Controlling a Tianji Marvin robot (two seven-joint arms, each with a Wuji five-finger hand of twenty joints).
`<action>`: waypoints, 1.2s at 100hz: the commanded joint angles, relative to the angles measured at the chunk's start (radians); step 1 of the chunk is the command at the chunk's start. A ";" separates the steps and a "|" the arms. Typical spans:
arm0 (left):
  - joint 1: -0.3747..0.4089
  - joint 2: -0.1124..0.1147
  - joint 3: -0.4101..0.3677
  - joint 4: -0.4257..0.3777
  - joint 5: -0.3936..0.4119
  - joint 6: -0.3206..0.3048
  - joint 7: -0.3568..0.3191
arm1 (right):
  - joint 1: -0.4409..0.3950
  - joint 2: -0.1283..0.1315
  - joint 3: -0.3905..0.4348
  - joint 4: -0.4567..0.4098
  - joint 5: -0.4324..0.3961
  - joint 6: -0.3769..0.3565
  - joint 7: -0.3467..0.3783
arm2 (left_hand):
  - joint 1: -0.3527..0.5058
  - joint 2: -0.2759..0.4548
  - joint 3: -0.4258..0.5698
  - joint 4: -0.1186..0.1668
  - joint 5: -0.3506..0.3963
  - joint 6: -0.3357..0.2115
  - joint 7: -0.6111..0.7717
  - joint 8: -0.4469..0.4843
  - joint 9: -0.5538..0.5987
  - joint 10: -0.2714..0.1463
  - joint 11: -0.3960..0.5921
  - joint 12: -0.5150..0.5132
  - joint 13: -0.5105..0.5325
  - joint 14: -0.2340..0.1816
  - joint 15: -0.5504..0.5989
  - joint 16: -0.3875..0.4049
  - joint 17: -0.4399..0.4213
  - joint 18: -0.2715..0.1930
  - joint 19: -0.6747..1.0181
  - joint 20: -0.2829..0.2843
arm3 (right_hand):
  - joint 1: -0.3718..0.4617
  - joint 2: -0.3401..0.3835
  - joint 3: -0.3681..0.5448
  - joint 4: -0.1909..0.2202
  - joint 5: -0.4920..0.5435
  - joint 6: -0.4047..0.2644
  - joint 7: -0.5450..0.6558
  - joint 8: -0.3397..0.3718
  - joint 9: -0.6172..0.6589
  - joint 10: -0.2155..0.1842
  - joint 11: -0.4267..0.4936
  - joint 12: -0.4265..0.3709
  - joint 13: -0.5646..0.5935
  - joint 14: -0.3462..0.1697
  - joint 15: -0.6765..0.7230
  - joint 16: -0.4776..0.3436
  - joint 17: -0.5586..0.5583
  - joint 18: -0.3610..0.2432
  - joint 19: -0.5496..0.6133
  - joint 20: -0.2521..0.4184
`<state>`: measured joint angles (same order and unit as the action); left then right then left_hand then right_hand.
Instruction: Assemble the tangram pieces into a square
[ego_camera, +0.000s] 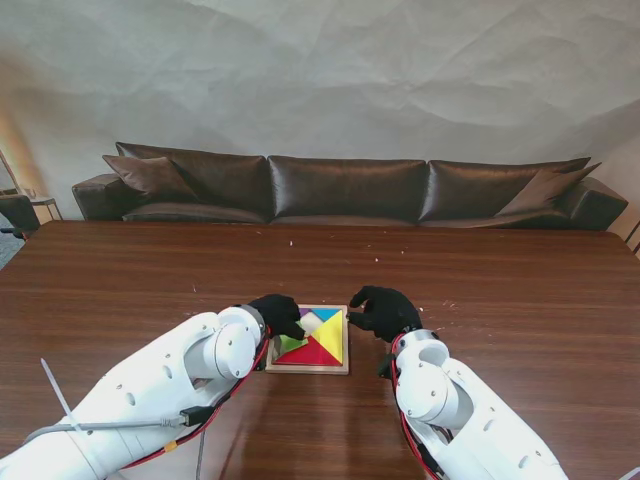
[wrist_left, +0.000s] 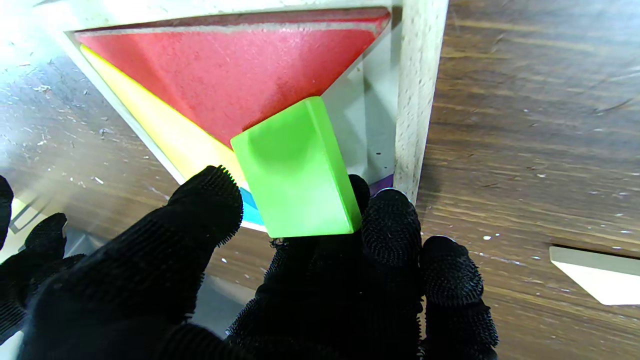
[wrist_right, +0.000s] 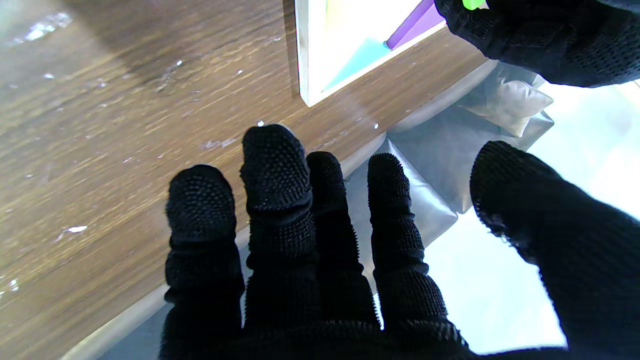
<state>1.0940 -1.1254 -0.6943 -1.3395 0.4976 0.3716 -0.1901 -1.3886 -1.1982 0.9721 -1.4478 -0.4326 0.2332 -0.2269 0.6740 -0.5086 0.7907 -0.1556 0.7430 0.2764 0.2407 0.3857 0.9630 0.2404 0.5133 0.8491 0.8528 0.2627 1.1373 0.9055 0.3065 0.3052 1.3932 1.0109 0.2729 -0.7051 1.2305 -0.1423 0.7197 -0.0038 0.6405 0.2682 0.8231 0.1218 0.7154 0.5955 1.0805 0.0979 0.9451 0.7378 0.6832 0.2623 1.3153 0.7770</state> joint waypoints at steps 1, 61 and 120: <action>-0.008 -0.004 -0.001 -0.008 -0.003 -0.004 -0.020 | -0.002 -0.005 -0.003 -0.001 0.001 -0.004 0.015 | -0.034 0.021 -0.019 0.033 -0.006 0.023 -0.006 -0.005 -0.004 0.013 0.006 -0.007 0.001 0.006 0.003 0.002 0.000 -0.012 0.007 -0.010 | -0.006 0.040 -0.008 0.028 -0.019 0.003 0.001 -0.001 -0.022 0.019 0.005 -0.016 -0.014 0.007 0.017 0.000 -0.111 0.008 0.010 0.024; -0.073 -0.029 0.057 0.068 -0.048 -0.018 -0.007 | 0.000 -0.006 0.004 0.002 0.011 -0.001 0.016 | -0.041 0.063 -0.063 0.036 -0.035 0.050 -0.038 -0.028 -0.028 0.030 -0.018 -0.017 -0.026 0.025 -0.023 -0.002 -0.029 -0.012 -0.008 -0.014 | -0.004 0.045 -0.006 0.029 -0.017 0.001 0.002 -0.001 -0.022 0.019 0.005 -0.016 -0.014 0.008 0.018 0.000 -0.112 0.007 0.010 0.023; -0.096 -0.028 0.074 0.078 -0.059 -0.003 -0.031 | 0.002 -0.006 0.003 0.007 0.015 -0.011 0.017 | -0.041 0.098 -0.107 0.041 -0.103 0.161 -0.124 -0.161 -0.041 0.058 -0.065 -0.055 -0.052 0.051 -0.071 -0.010 -0.059 -0.007 -0.030 -0.018 | -0.003 0.049 -0.007 0.029 -0.016 0.002 0.003 -0.001 -0.022 0.020 0.006 -0.016 -0.015 0.010 0.019 0.000 -0.115 0.007 0.010 0.023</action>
<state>1.0014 -1.1496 -0.6193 -1.2591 0.4363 0.3656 -0.1969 -1.3846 -1.1997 0.9777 -1.4400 -0.4185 0.2277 -0.2262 0.6554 -0.4480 0.7157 -0.1443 0.6662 0.3821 0.1340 0.2384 0.9383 0.2823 0.4546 0.8066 0.8196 0.2890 1.0702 0.9032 0.2733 0.3052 1.3697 0.9996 0.2735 -0.6812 1.2310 -0.1422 0.7197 -0.0033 0.6405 0.2682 0.8231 0.1222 0.7154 0.5953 1.0806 0.0982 0.9455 0.7378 0.6833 0.2623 1.3153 0.7770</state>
